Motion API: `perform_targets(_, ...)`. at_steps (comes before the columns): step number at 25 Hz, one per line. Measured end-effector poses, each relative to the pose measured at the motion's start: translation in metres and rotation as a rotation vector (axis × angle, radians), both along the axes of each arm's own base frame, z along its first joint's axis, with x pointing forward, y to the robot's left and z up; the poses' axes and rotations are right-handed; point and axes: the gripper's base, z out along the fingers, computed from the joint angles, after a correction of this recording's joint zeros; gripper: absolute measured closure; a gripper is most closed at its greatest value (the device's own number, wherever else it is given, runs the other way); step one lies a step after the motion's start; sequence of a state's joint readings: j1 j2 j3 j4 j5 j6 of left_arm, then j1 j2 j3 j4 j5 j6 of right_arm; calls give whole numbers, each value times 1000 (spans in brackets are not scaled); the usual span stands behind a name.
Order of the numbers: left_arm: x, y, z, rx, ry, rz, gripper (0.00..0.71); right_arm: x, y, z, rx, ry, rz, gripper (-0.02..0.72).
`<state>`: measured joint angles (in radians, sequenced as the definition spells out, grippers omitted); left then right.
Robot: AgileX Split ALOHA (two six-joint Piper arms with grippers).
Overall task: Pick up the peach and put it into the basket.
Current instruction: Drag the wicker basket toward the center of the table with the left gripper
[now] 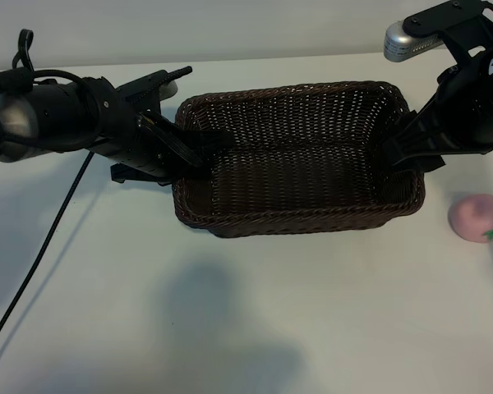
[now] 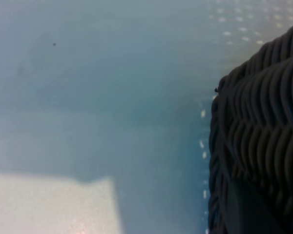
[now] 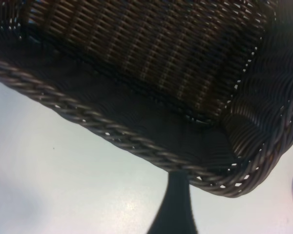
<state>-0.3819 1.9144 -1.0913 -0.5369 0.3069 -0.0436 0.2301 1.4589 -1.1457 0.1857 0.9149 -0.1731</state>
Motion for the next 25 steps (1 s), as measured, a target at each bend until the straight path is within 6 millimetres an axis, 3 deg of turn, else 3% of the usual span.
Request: perform_targets(25, 1, -1, -7, 1, 18, 1, 535, 0, 0, 0, 0, 0, 0, 108)
